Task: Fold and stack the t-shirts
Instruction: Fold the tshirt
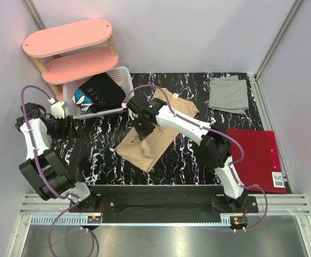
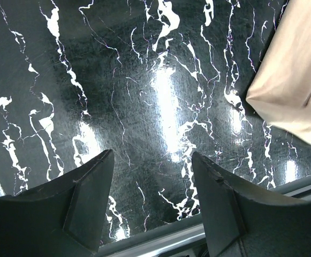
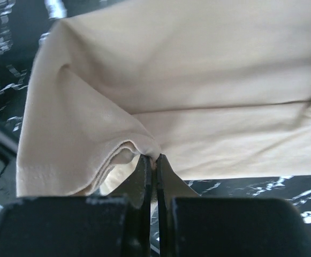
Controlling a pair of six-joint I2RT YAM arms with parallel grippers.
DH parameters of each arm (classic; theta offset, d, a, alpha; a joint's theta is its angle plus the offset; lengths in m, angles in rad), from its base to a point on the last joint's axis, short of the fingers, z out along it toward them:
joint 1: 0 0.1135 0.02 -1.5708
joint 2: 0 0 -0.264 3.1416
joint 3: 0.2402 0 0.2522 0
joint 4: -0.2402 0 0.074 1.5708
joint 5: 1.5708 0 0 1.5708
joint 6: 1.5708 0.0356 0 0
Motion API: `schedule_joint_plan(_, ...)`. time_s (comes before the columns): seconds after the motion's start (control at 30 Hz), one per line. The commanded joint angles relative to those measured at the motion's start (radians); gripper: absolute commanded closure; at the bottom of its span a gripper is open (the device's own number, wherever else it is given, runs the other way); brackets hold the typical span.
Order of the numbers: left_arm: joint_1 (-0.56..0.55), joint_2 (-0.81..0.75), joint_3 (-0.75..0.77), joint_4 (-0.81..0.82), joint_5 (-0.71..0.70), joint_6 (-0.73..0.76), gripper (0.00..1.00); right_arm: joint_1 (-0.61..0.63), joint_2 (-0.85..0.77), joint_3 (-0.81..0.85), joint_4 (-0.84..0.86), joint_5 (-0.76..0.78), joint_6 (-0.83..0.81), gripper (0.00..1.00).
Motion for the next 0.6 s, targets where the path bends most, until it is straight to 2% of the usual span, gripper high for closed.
schedule_joint_plan(0.0,-0.006,0.0,0.037,0.008,-0.022,0.005,0.35,-0.066,-0.052,-0.01,0.043,-0.013,-0.027,1.0)
schedule_joint_plan(0.5,-0.024,-0.003,0.017,0.006,-0.026,0.022,0.36,-0.163,0.066,0.029,0.058,-0.066,-0.03,1.0)
schedule_joint_plan(0.53,-0.023,-0.003,0.017,0.004,-0.027,0.022,0.36,-0.164,0.076,0.036,0.058,-0.068,-0.032,1.0)
schedule_joint_plan(0.57,-0.026,-0.005,0.017,0.003,-0.024,0.023,0.36,-0.167,0.087,0.041,0.055,-0.068,-0.03,0.92)
